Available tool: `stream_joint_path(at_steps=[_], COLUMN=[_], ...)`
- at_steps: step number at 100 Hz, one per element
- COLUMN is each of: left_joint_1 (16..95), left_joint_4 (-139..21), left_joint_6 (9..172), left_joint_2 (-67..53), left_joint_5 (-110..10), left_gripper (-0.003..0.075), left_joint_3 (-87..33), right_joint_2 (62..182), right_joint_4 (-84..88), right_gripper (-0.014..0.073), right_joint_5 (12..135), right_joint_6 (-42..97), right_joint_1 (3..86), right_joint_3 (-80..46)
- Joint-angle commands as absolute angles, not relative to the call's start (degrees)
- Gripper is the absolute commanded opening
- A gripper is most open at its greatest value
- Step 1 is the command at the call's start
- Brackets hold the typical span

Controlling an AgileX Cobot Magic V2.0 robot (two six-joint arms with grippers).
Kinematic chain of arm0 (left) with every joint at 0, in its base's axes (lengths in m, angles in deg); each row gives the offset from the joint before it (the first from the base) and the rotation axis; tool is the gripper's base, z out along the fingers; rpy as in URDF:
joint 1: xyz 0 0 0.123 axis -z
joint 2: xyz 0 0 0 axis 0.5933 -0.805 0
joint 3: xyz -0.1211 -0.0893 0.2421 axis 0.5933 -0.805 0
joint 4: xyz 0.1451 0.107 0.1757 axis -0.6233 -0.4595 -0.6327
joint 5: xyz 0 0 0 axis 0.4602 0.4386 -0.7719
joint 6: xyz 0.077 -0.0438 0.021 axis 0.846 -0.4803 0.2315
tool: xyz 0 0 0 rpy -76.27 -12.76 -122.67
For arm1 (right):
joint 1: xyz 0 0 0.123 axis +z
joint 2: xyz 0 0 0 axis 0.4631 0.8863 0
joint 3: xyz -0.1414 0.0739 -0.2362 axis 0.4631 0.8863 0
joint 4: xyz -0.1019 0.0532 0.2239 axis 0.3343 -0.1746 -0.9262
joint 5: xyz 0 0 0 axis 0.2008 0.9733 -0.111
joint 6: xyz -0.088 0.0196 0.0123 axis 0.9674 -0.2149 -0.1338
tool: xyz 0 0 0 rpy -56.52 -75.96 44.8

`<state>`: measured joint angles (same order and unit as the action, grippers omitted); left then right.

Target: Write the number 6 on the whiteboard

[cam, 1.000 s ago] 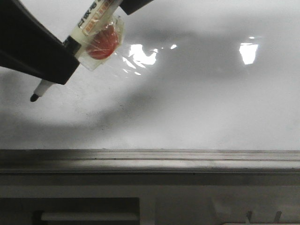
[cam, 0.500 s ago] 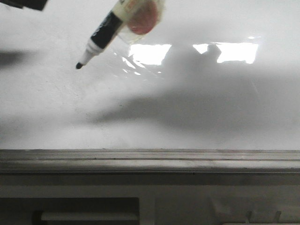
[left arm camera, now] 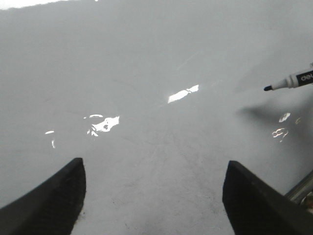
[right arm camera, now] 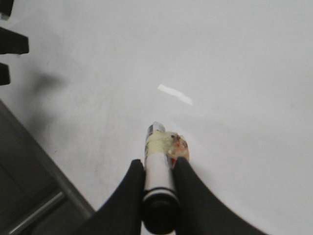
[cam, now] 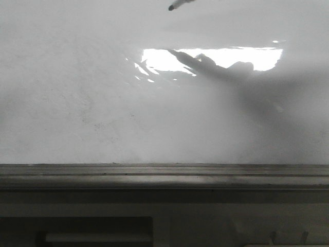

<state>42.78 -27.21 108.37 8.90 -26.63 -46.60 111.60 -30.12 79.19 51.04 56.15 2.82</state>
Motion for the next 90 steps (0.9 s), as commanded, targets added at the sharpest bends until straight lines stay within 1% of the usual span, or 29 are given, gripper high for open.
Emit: stream_joint_path(at_steps=[1, 11, 22, 32, 43, 60, 70, 83, 90], left_joint_1=[42.4, 42.4, 42.4, 42.4, 42.4, 42.4, 42.4, 42.4, 42.4], left_joint_4=[-24.0, -23.8, -23.4, -23.4, -23.4, -23.4, -23.4, -23.4, -23.4], left_joint_6=[108.0, 108.0, 108.0, 108.0, 108.0, 108.0, 108.0, 108.0, 108.0], left_joint_2=[9.2, 9.2, 9.2, 9.2, 9.2, 9.2, 9.2, 9.2, 9.2], left_joint_5=[-29.1, -29.2, -29.3, -29.6, -29.6, -29.7, -29.7, -29.7, -29.7], left_gripper=[0.0522, 0.0522, 0.0513, 0.0511, 0.051, 0.051, 0.051, 0.051, 0.051], left_joint_3=[-45.1, -45.1, -45.1, -45.1, -45.1, -45.1, -45.1, -45.1, -45.1], right_joint_2=[112.8, 115.4, 118.5, 121.2, 122.6, 122.1, 120.7, 117.8, 117.1], right_joint_4=[-31.7, -31.8, -31.9, -32.0, -31.5, -28.7, -25.8, -25.7, -26.2], right_gripper=[-0.0045, -0.0045, -0.0046, -0.0046, -0.0045, -0.0045, -0.0045, -0.0045, -0.0045], right_joint_5=[71.4, 68.3, 67.8, 71.9, 79.1, 86.9, 86.8, 85.7, 83.7], right_joint_6=[51.7, 51.7, 51.7, 51.7, 51.7, 50.3, 47.2, 47.1, 47.1], right_joint_1=[56.0, 56.0, 56.0, 56.2, 56.2, 55.5, 53.7, 49.9, 49.4], right_joint_3=[1.4, 1.4, 1.4, 1.2, 1.1, 1.1, 1.1, 1.1, 1.1])
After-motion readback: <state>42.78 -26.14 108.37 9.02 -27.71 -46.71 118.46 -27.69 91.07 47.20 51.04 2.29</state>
